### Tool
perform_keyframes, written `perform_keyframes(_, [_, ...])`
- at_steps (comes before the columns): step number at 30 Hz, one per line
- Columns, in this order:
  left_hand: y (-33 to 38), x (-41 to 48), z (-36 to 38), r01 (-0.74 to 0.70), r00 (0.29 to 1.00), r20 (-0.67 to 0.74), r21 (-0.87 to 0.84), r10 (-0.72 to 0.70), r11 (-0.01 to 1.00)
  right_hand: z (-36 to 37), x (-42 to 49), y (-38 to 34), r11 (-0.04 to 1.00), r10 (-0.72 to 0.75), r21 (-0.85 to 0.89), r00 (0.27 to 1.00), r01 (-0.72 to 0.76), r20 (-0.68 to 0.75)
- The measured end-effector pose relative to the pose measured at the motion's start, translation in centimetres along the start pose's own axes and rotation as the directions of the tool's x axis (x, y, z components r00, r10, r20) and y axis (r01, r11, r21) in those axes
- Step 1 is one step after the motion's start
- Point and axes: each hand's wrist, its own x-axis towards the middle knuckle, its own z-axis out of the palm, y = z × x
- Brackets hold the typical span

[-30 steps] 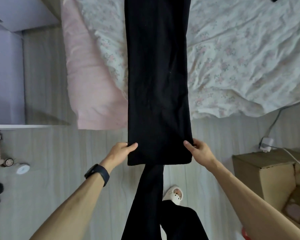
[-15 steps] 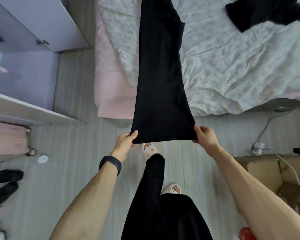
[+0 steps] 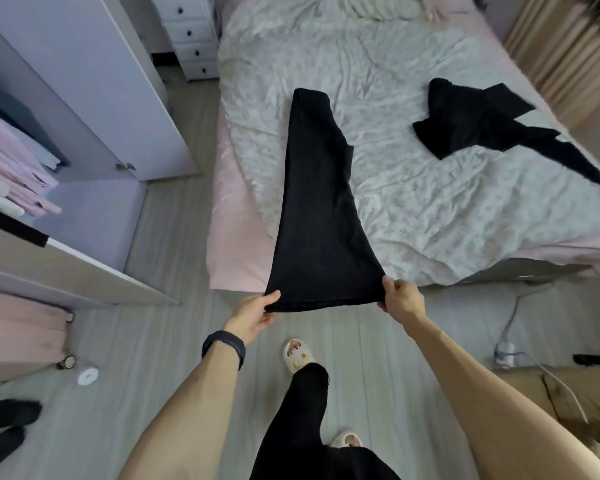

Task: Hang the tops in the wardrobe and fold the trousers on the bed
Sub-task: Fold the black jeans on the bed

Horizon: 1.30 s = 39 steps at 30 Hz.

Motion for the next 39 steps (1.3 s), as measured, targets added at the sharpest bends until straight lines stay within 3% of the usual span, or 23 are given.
perform_keyframes(5, [1.4, -1.8, 0.0, 0.047, 0.999, 0.023, -0.050, -0.045, 0.998, -1.1, -1.6, -1.3, 0.999, 0.020, -0.032, 1.000, -0.020, -0.011])
perform_keyframes(9, [2.0, -2.8, 0.0, -0.020, 1.000, -0.002, -0.122, 0.020, 0.992, -1.5, -2.8, -1.4, 0.999, -0.049, 0.018, 0.998, 0.048, 0.038])
perform_keyframes(13, [1.8, -3.1, -0.7, -0.059, 0.998, -0.028, -0.050, 0.058, 0.997, -2.0, -2.7, -1.1, 0.996, -0.087, 0.047, 0.987, 0.082, 0.136])
perform_keyframes(21, [-0.5, -5.1, -1.8, -0.021, 1.000, 0.000, -0.070, 0.021, 0.997, -3.7, -4.3, 0.3, 0.956, -0.069, 0.293, 0.989, 0.027, 0.134])
perform_keyframes(26, [-4.0, -7.8, -2.0, -0.153, 0.987, -0.052, -0.036, 0.152, 0.987, -3.6, -8.8, 4.3, 0.942, -0.092, 0.325, 0.996, 0.085, 0.008])
perform_keyframes(29, [-6.3, -9.3, -3.0, -0.136, 0.990, 0.038, 0.006, 0.135, 0.991, -3.8, -11.0, 6.8, 0.940, -0.155, 0.317, 0.986, 0.128, 0.060])
perform_keyframes(34, [-5.4, -9.4, -3.2, -0.059, 0.988, 0.147, 0.079, 0.047, 0.995, -4.3, -9.6, 5.4, 0.906, -0.104, 0.423, 0.979, 0.020, 0.177])
perform_keyframes(37, [-2.5, -8.1, -2.1, -0.142, 0.977, 0.181, 0.140, 0.115, 0.980, -5.4, -7.4, 3.0, 0.878, -0.135, 0.478, 0.937, -0.039, 0.323])
perform_keyframes(39, [0.5, -6.7, -1.6, -0.269, 0.951, 0.219, 0.236, 0.219, 0.934, -6.0, -5.2, 0.6, 0.932, -0.191, 0.353, 0.937, 0.081, 0.291])
